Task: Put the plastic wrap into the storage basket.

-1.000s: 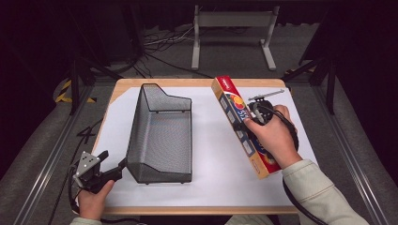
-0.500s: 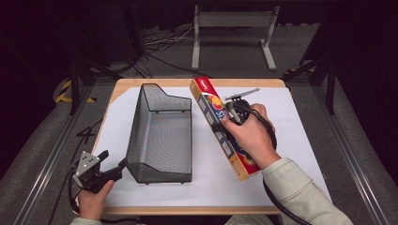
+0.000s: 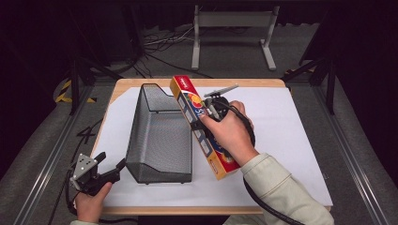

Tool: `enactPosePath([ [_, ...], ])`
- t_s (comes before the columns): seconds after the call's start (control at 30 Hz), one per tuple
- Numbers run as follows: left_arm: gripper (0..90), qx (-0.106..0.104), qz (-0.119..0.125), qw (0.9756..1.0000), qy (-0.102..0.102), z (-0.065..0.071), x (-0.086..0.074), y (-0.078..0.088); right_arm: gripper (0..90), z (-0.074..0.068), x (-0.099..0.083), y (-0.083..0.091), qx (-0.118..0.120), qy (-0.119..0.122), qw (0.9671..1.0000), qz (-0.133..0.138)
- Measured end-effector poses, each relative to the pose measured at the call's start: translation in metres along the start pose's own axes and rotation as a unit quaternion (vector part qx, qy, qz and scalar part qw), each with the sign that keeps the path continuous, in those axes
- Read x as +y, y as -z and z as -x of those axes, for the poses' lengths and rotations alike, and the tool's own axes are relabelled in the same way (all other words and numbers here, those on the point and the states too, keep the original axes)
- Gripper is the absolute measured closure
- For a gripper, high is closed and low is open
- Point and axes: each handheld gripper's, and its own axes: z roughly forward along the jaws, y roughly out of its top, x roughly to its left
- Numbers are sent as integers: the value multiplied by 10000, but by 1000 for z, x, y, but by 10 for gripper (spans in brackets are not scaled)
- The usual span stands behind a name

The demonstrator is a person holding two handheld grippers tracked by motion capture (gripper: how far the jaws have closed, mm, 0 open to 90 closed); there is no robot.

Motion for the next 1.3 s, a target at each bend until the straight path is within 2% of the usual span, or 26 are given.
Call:
enactPosePath([
  [0.03,215,0,0,10000,0,0,0,0,406,-6,1,-2,-12,76,10000,-10],
  [0.2,215,-24,-33,10000,-44,2,1,-2,406,-19,2,-9,16,140,9999,-53],
  [0.4,216,-20,-30,10000,-64,2,2,-5,406,-29,1,-17,53,200,9998,-25],
  [0.5,216,-1,-36,10000,-63,2,3,-6,406,-36,1,-22,-54,275,9996,-26],
  [0.67,217,-16,-49,10000,-74,2,3,-8,405,-46,0,-29,69,332,9994,-100],
  [0.77,218,-32,-33,10000,-85,3,4,-8,404,-49,-1,-32,157,403,9989,-157],
  [1.07,219,-48,-70,9999,-128,4,4,-9,404,-53,0,-43,144,402,9987,-261],
  [1.3,219,-66,-54,9998,-163,5,3,-10,404,-56,-1,-54,28,428,9983,-401],
])
